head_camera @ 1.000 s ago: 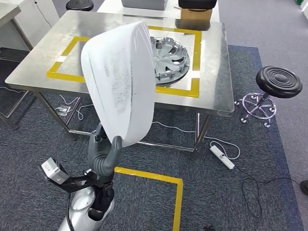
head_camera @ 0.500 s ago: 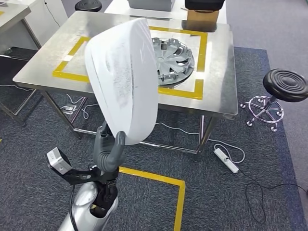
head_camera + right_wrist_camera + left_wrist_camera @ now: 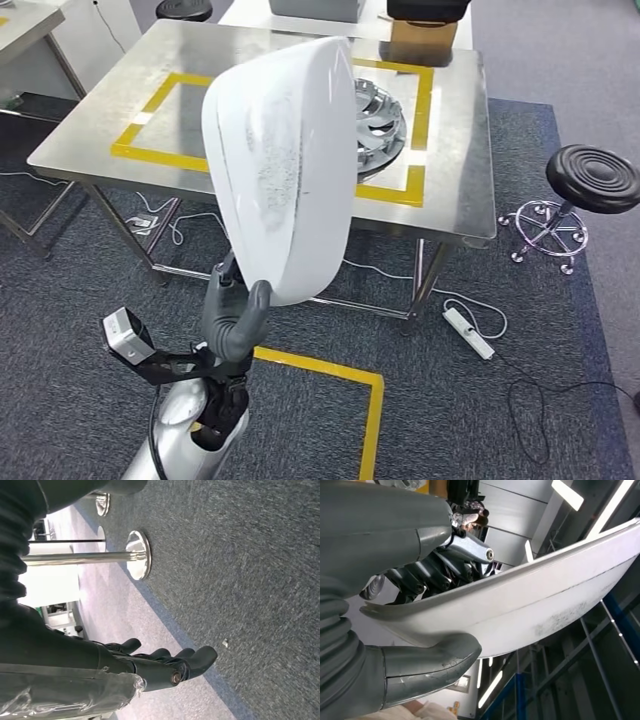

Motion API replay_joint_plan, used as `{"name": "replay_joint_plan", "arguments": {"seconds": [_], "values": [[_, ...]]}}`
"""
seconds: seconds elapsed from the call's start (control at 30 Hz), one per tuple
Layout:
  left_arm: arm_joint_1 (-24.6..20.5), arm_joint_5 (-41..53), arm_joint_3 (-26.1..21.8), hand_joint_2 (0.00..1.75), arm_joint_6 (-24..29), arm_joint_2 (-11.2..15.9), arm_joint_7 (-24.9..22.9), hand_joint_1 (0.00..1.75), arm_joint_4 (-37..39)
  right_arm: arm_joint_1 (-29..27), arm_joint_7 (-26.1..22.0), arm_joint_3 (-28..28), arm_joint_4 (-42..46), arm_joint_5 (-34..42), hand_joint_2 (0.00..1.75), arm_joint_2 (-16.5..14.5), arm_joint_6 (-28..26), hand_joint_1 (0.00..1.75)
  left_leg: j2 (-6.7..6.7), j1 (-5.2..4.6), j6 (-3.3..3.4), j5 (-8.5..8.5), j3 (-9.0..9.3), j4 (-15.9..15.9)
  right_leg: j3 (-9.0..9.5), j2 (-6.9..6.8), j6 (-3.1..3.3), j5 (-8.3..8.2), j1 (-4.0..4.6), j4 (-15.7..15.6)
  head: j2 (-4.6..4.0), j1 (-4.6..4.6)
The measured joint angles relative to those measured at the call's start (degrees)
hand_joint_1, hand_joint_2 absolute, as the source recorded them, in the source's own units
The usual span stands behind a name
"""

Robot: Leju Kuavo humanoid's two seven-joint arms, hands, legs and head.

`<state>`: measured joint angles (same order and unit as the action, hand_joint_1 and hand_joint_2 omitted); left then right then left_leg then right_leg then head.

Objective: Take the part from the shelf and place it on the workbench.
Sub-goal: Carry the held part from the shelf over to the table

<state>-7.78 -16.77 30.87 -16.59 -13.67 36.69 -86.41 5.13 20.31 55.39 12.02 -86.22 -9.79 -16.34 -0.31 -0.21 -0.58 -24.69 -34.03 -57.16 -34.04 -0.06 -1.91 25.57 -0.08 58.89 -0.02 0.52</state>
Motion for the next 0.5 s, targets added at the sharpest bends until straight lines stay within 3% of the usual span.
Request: {"name": "replay_joint_plan", "arguments": {"seconds": [0.07,0.1,0.2,0.23,0.27,0.3,0.33,0.4,0.43,0.5], "values": [[0.0,0.0,0.0,1.75,0.0,-0.1,0.0,1.75,0.2,0.0,0.0,0.0,0.0,0.0,1.75,0.0,0.0,0.00,-0.11,0.18,0.55,0.22,0.15,0.3,-0.32,-0.05,-0.62,0.70,-0.08,0.7,0.00,0.10],[0.0,0.0,0.0,1.75,0.1,-0.1,0.0,1.75,0.3,0.0,0.0,0.0,0.0,0.0,1.75,0.0,-0.1,0.00,-0.11,0.31,0.81,0.31,0.24,0.5,-1.17,-0.02,-0.90,1.88,-0.10,2.6,0.00,0.25],[0.0,0.4,-0.2,1.75,1.9,-0.1,-0.3,1.75,0.7,0.0,0.0,0.0,0.0,0.0,1.75,0.0,-0.3,0.00,-0.11,0.34,1.17,0.27,0.32,0.5,-6.26,0.04,-1.49,6.76,-0.21,13.2,0.00,0.59],[0.0,1.1,-0.2,1.75,3.4,-0.1,-0.6,1.75,0.9,-0.1,0.0,0.0,0.0,0.1,1.75,0.0,-0.4,0.00,-0.13,0.34,1.21,0.24,0.34,0.5,-7.43,0.04,-1.62,7.20,-0.26,15.5,0.00,0.61],[-0.1,2.0,-0.3,1.75,5.3,-0.2,-1.0,1.75,1.2,-0.2,0.0,0.0,0.0,0.1,1.75,0.0,-0.5,0.00,-0.17,0.35,1.20,0.21,0.39,0.5,-7.54,0.03,-1.73,6.46,-0.34,15.4,0.00,0.63],[-0.1,3.1,-0.4,1.75,7.4,-0.2,-1.3,1.75,1.6,-0.2,0.0,0.0,0.0,0.1,1.75,0.0,-0.5,0.00,-0.24,0.38,1.14,0.16,0.48,0.5,-6.54,0.03,-1.80,4.78,-0.47,13.1,0.00,0.62],[-0.2,4.0,-0.4,1.75,9.1,-0.2,-1.6,1.75,2.0,-0.2,0.0,0.0,0.0,0.1,1.75,0.0,-0.6,0.00,-0.33,0.41,0.99,0.07,0.57,0.4,-4.71,0.03,-1.91,2.65,-0.63,9.3,0.00,0.64],[-0.4,5.5,-0.4,1.75,11.1,-0.3,-1.8,1.75,2.8,-0.1,-0.1,0.0,0.0,0.1,1.75,-0.1,-0.7,0.00,-0.52,0.26,0.43,-0.15,0.55,0.1,-1.28,0.31,-1.78,0.15,-0.81,2.4,0.00,0.67],[-0.6,6.0,-0.3,1.75,11.3,-0.3,-1.6,1.75,3.2,0.0,-0.2,0.0,0.0,0.1,1.75,-0.2,-0.7,0.00,-0.58,0.16,0.10,-0.17,0.48,0.0,-0.47,0.47,-1.51,-0.17,-0.80,0.8,0.00,0.67],[-0.9,6.5,0.1,1.75,10.8,-0.3,-1.1,1.75,3.9,0.0,-0.3,0.0,0.0,-0.1,1.75,-0.3,-0.8,0.00,-0.67,0.14,-0.45,-0.06,0.36,0.0,-0.42,0.69,-0.56,-0.13,-0.65,0.4,0.00,0.63]]}}
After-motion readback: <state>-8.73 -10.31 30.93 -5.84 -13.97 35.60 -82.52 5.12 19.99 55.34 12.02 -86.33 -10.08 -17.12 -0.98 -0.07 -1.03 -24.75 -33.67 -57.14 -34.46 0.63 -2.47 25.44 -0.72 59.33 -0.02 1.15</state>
